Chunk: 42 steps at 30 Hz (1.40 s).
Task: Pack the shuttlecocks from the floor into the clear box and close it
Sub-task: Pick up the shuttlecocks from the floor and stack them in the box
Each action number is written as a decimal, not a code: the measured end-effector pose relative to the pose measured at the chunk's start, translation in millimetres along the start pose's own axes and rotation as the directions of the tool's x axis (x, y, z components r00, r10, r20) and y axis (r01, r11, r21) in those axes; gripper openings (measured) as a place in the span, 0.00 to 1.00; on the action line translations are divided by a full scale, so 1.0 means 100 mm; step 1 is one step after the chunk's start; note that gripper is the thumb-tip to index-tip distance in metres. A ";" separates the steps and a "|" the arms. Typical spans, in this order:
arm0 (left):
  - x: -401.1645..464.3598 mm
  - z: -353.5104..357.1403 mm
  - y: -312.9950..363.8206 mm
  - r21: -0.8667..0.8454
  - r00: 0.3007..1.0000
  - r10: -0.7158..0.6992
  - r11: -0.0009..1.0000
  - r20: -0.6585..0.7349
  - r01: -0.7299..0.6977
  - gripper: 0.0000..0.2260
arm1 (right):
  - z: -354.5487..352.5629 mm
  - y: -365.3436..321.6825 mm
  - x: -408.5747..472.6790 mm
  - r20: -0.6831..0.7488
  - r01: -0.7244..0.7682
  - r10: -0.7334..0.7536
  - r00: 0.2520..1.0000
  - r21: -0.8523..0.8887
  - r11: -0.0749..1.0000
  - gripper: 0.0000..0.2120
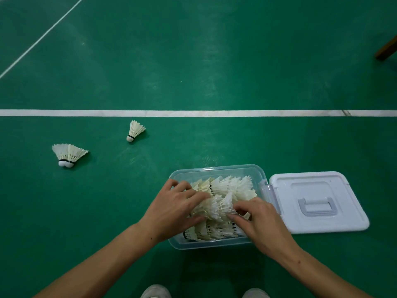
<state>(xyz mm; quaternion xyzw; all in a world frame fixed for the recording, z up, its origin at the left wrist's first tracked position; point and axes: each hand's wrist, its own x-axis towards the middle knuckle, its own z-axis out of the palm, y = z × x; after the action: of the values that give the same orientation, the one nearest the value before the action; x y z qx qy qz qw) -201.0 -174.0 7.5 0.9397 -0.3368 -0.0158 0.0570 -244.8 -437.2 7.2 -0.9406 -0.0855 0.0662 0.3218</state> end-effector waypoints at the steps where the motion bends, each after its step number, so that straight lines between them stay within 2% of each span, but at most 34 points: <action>1: 0.01 0.00 0.01 -0.008 0.999 -0.035 0.999 0.021 0.035 0.26 | 0.03 -0.02 0.02 0.005 -0.020 0.020 1.000 0.003 1.000 0.03; 3: 0.04 0.03 -0.01 -0.014 0.994 -0.093 0.995 0.057 0.094 0.30 | 0.11 -0.07 0.08 0.021 -0.037 0.038 0.999 -0.008 0.999 0.03; 8: 0.09 0.04 -0.02 -0.030 0.991 -0.123 0.992 0.054 0.125 0.26 | 0.19 -0.08 0.14 0.087 -0.095 0.099 0.991 -0.050 0.994 0.05; 15: 0.07 0.00 0.00 -0.057 0.991 -0.130 0.990 0.032 0.132 0.26 | -0.12 -0.21 0.05 0.223 -0.102 0.075 0.972 0.114 0.988 0.14; 20: -0.01 -0.06 -0.03 -0.120 0.990 -0.143 0.983 -0.009 0.141 0.33 | -0.38 -0.26 0.04 0.198 -0.125 0.096 0.976 0.140 0.982 0.12; 24: -0.03 -0.23 -0.08 -0.308 0.975 -0.214 0.933 -0.064 0.184 0.30 | -0.59 -0.30 0.18 0.114 -0.027 0.018 0.993 0.075 0.997 0.10; 29: -0.15 -0.40 -0.20 -0.515 0.918 -0.355 0.828 -0.179 0.220 0.20 | -0.68 -0.57 0.48 0.169 0.146 -0.137 0.976 -0.044 0.988 0.14; 32: -0.31 -0.38 -0.39 -0.544 0.877 -0.433 0.796 -0.206 0.265 0.19 | -0.61 -0.77 0.74 0.258 0.235 -0.200 0.945 -0.113 0.965 0.17; 35: -0.51 -0.29 -0.72 -0.587 0.825 -0.531 0.736 -0.194 0.336 0.20 | -0.39 -0.98 1.11 0.309 0.293 -0.239 0.921 -0.141 0.946 0.14; 42: -0.90 -0.10 -1.78 -0.538 0.727 -0.674 0.664 -0.131 0.518 0.20 | 0.39 -1.19 2.07 0.243 0.259 -0.238 0.940 -0.058 0.964 0.10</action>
<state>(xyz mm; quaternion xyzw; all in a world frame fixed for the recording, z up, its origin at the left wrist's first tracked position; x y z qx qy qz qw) -157.9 20.6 -4.7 0.9444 0.0225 0.0381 0.3259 -63.7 -279.3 35.0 -0.9212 -0.2438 0.1317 0.2731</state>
